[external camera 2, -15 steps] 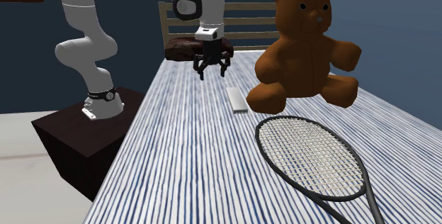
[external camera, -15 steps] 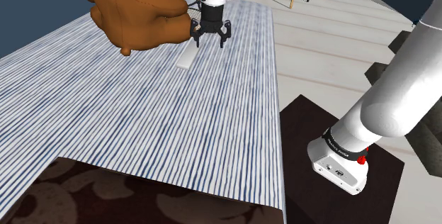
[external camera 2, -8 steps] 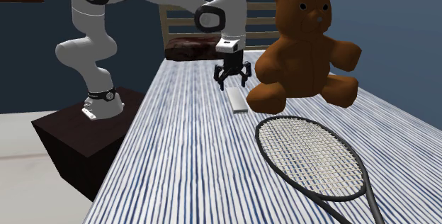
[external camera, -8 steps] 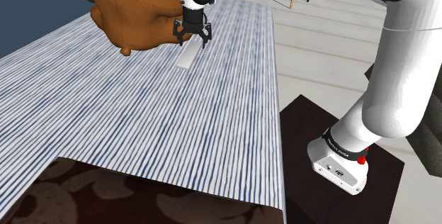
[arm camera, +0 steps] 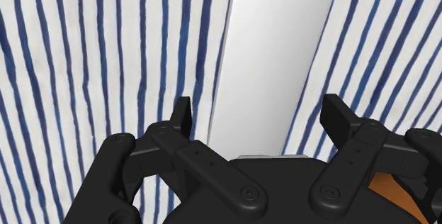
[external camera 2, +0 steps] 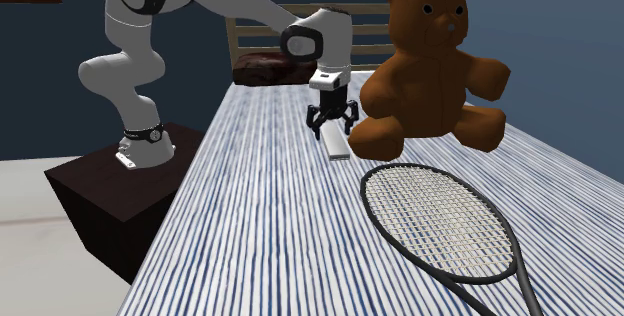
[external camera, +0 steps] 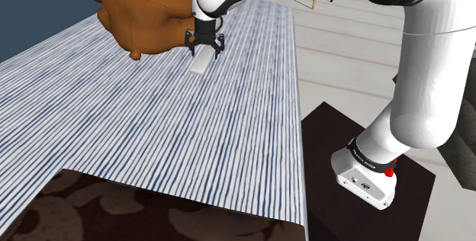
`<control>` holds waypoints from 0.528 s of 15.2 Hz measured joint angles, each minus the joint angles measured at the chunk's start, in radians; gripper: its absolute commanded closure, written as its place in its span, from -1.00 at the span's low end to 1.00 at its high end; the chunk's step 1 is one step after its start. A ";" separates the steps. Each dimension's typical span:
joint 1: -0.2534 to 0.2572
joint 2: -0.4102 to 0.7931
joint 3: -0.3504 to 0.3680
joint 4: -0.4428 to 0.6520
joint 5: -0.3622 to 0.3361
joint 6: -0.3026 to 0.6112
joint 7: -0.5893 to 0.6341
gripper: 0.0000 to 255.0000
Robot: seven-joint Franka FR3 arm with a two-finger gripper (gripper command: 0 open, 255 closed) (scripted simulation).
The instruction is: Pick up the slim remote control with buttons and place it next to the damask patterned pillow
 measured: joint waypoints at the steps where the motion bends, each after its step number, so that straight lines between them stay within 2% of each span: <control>1: 0.001 0.002 0.000 -0.004 -0.001 0.005 0.001 -1.00; 7: 0.001 0.005 -0.001 -0.008 -0.002 0.013 0.003 -1.00; 8: 0.001 0.005 -0.001 -0.008 -0.002 0.013 0.003 1.00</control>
